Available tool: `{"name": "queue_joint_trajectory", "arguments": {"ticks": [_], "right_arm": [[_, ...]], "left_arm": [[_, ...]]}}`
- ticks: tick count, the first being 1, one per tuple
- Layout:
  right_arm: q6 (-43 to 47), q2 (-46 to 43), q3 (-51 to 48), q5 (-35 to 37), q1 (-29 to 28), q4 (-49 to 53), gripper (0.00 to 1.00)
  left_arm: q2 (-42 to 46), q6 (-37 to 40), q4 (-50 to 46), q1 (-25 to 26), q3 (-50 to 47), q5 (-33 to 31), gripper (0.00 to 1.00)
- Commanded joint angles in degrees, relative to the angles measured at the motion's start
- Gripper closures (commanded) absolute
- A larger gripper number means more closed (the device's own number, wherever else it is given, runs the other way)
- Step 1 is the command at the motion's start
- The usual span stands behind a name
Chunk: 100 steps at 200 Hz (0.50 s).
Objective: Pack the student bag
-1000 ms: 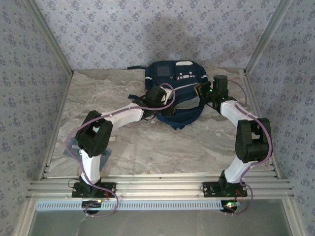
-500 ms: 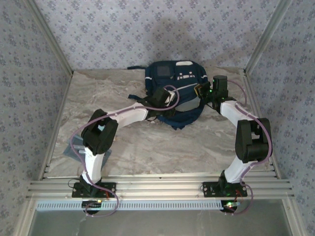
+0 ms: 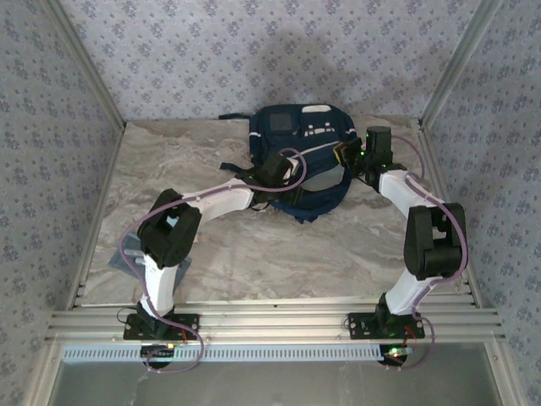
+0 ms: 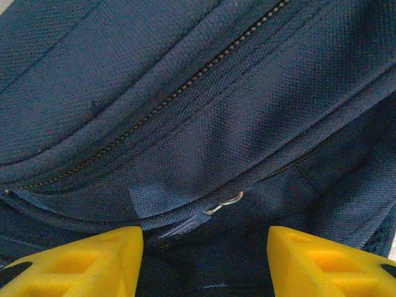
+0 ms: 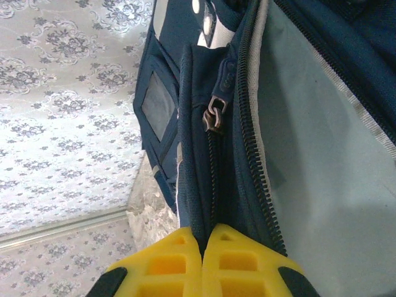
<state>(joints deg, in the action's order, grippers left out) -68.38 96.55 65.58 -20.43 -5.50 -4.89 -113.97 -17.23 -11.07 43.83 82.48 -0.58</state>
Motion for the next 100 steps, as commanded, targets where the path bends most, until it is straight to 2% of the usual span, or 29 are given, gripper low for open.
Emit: {"name": "queue_joint_trajectory", "arguments": {"ticks": [1, 19, 37, 67, 100], "right_arm": [[-0.23, -1.56, 3.68, -0.23, 0.76, -5.84, 1.00], [-0.16, -1.21, 3.70, -0.32, 0.83, -6.06, 1.00], [-0.27, -0.86, 3.85, -0.23, 0.90, -6.36, 1.00], [-0.48, -0.16, 4.12, -1.00, 0.53, -6.65, 1.00], [-0.62, -0.01, 3.67, -0.80, 0.49, -7.02, 1.00]], "left_arm": [[3.25, -0.48, -2.35, 0.04, -0.77, -3.92, 0.40], [3.23, 0.09, -2.87, -0.34, -0.44, -6.03, 0.38], [1.04, -1.44, -2.80, -1.40, -0.11, -5.54, 0.38], [-3.07, -0.61, 1.16, -2.34, 0.95, -1.86, 0.39], [-4.77, -0.97, 1.29, -2.30, 3.56, 3.81, 0.46]]}}
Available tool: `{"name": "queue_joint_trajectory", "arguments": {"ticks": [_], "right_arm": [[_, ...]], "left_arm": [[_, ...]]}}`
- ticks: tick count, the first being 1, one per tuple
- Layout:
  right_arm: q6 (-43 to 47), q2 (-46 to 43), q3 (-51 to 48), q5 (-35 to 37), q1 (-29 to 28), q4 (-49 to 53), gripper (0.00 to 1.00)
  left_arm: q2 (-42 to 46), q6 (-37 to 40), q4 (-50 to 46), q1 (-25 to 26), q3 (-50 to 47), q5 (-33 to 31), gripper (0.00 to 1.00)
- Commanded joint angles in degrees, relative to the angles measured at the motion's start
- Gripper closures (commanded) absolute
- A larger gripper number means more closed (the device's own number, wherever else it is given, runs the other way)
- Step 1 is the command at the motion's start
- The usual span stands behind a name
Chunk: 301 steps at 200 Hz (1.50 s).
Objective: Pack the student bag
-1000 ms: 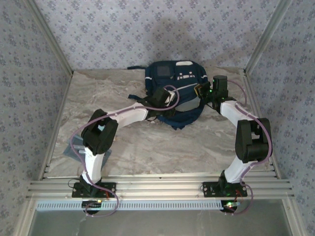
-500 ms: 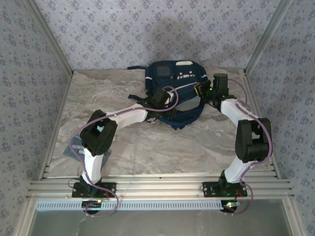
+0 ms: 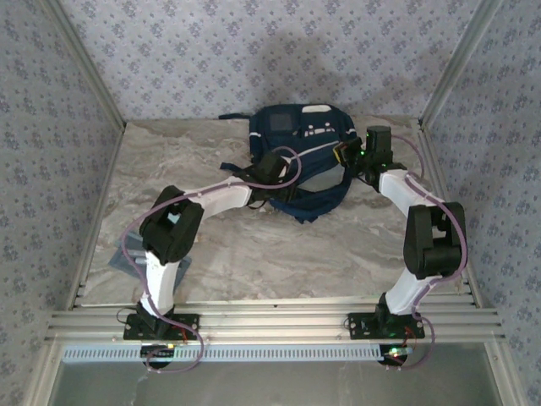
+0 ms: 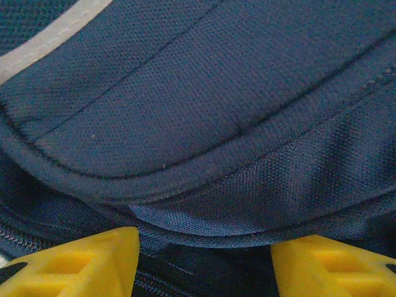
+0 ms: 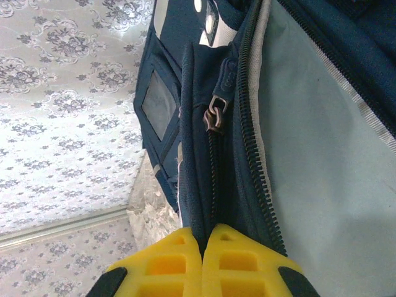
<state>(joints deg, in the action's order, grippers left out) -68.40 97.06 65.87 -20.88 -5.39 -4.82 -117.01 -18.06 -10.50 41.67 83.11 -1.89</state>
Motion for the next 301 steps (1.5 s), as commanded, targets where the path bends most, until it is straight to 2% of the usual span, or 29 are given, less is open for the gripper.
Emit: {"name": "queue_joint_trajectory", "arguments": {"ticks": [1, 40, 70, 109, 136, 148, 169, 235, 251, 263, 283, 301], "right_arm": [[-0.60, -0.53, 3.39, -0.32, 0.38, -7.11, 1.00], [-1.15, 0.21, 3.48, -0.41, 0.02, -7.93, 1.00], [-1.31, 0.21, 3.09, -0.22, -0.16, -8.23, 1.00], [-1.80, -0.30, 0.94, 0.14, -0.15, -8.88, 1.00], [-1.77, -0.79, 0.19, 0.32, -0.06, -8.94, 1.00], [-1.78, -0.94, -0.07, 0.32, 0.02, -8.83, 1.00], [-1.65, -1.05, -0.30, 0.47, 0.19, -8.81, 1.00], [-1.58, -0.51, -0.65, 0.23, 0.36, -9.02, 1.00], [-1.56, -0.45, -0.87, 0.23, 0.47, -8.98, 1.00], [-1.57, -0.42, -0.93, 0.32, 0.46, -9.00, 1.00], [-1.50, -0.43, -1.09, 0.33, 0.47, -8.98, 1.00], [-1.53, -0.42, -1.35, 0.16, 0.43, -9.16, 1.00]], "left_arm": [[-1.73, -0.22, 0.73, -0.16, 2.93, 5.31, 0.46], [-0.75, -6.24, 2.11, -0.16, 1.61, 12.56, 0.52], [0.11, -11.29, 3.83, -0.16, 0.70, 17.81, 0.64], [-0.99, -12.61, 3.05, -0.10, 2.37, 20.11, 0.73], [-1.60, -13.55, 4.35, -0.54, 3.06, 21.63, 0.88], [-1.09, -13.58, 4.61, -0.83, 3.27, 21.71, 1.00], [0.80, -14.03, 4.81, -1.26, 3.55, 22.71, 1.00], [5.60, -25.10, 14.01, -3.35, 0.82, 36.12, 1.00], [5.65, -26.14, 14.02, -3.74, 0.74, 38.10, 0.93], [6.03, -26.20, 13.59, -3.92, 0.44, 38.30, 0.93], [7.00, -25.89, 13.66, -4.49, -0.91, 37.17, 1.00], [7.71, -24.19, 12.12, -4.95, -1.12, 34.89, 1.00]]}}
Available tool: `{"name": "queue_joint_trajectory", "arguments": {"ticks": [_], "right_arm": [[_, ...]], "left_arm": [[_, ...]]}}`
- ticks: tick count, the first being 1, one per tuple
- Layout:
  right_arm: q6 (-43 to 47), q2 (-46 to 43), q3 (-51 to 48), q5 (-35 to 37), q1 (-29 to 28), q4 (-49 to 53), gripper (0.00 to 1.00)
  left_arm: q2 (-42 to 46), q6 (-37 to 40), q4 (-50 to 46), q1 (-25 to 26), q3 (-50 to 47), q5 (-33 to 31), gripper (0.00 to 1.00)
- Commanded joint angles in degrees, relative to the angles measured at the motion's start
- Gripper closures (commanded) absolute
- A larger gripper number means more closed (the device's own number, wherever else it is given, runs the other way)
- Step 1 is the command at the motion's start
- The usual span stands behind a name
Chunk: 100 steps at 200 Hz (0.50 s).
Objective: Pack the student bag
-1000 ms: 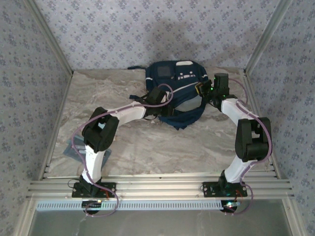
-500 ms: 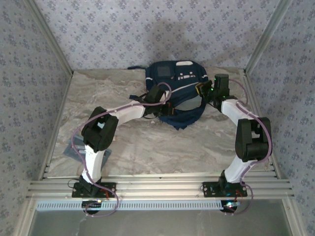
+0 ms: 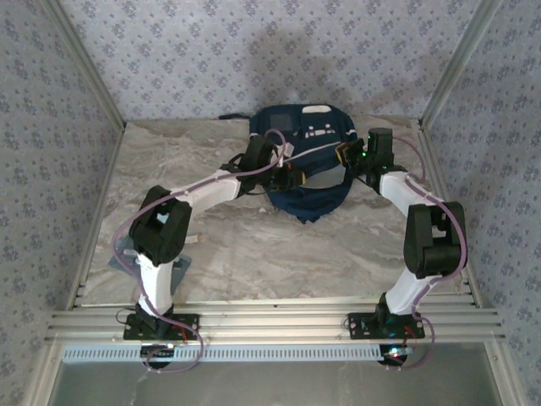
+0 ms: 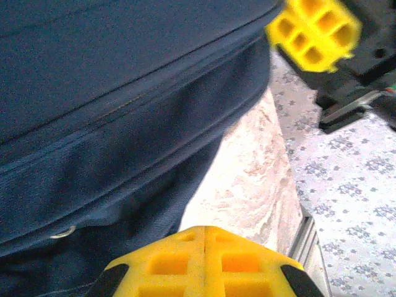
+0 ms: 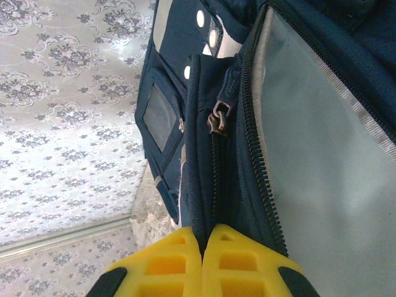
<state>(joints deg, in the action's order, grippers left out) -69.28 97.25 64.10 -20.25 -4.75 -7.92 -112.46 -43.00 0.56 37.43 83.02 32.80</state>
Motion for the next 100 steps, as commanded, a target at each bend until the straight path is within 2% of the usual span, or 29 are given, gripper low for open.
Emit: {"name": "queue_joint_trajectory", "arguments": {"ticks": [1, 19, 50, 85, 100], "right_arm": [[-0.63, -0.64, 0.42, -0.48, -0.23, -6.06, 1.00], [-0.43, -0.75, 0.24, -0.49, -0.17, -5.97, 1.00], [-0.36, -0.74, 0.33, -0.57, -0.17, -5.84, 1.00], [0.17, -0.33, 1.04, -0.67, -0.65, -5.27, 1.00], [1.17, 0.09, 1.60, -0.52, -0.61, -3.87, 1.00]], "left_arm": [[3.19, 0.96, 0.87, -0.74, -0.94, 0.10, 1.00], [4.10, 6.18, -5.56, -0.72, 0.83, -4.27, 1.00], [5.46, 17.67, -16.08, 0.18, 2.09, -13.07, 0.86], [3.51, 24.92, -16.63, 0.41, -0.12, -14.86, 0.72], [1.86, 26.19, -16.76, 0.41, -0.07, -18.05, 0.65]]}}
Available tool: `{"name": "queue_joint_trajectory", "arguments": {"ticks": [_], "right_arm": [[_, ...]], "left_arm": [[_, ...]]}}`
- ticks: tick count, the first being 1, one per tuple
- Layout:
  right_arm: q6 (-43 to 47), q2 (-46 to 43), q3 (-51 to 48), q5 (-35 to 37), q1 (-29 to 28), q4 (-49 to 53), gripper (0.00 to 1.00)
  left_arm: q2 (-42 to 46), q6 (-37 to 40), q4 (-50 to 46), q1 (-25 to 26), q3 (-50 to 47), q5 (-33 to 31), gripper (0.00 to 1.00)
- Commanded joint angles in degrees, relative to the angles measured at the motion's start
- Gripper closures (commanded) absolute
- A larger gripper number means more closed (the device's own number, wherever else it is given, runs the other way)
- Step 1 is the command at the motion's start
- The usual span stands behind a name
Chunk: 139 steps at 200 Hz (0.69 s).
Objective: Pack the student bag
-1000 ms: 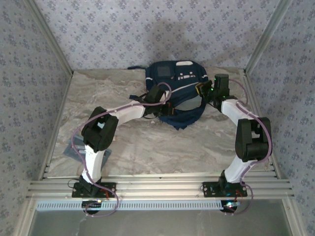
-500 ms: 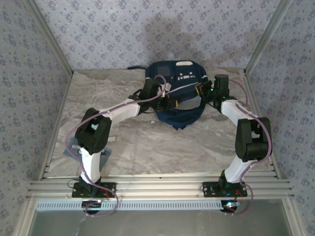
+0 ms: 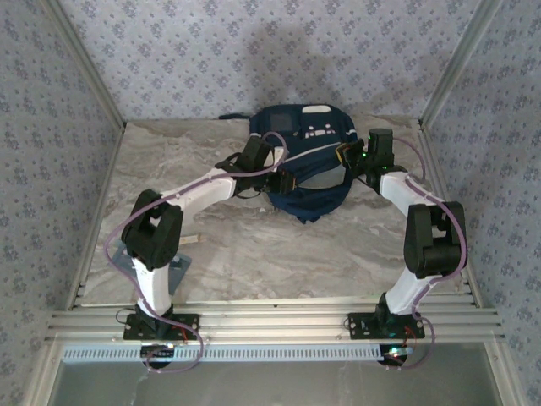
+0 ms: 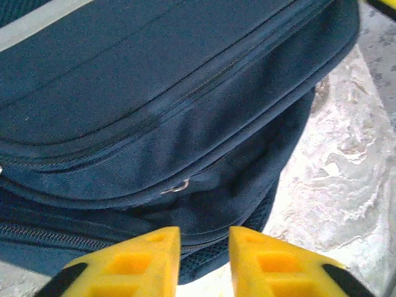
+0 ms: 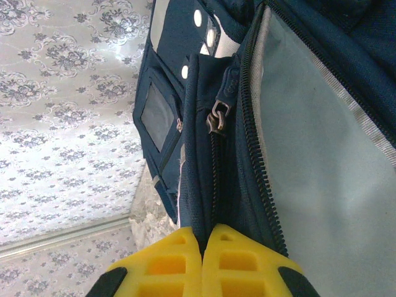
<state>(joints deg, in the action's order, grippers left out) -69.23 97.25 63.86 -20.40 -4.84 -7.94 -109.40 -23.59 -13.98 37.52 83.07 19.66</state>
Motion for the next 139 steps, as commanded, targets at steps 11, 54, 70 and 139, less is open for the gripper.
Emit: {"name": "queue_joint_trajectory", "arguments": {"ticks": [11, 54, 70, 139], "right_arm": [[2.73, 0.14, 2.17, -0.05, -0.30, -2.32, 1.00], [14.94, -4.09, 1.26, 5.77, 1.14, 11.33, 0.57], [19.16, -6.14, 1.01, 6.75, 0.98, 15.66, 0.52], [35.81, -4.73, 10.22, 9.46, -7.35, 33.66, 0.51]], "left_arm": [[-1.95, 7.49, -3.12, 0.17, 0.54, -6.86, 0.62], [-0.12, 6.12, -3.28, -0.16, -0.99, -13.02, 0.52], [-0.25, 4.70, -2.36, -0.71, -2.46, -13.52, 0.52], [-1.93, -10.94, 16.07, -0.90, -14.17, 3.12, 0.68]]}}
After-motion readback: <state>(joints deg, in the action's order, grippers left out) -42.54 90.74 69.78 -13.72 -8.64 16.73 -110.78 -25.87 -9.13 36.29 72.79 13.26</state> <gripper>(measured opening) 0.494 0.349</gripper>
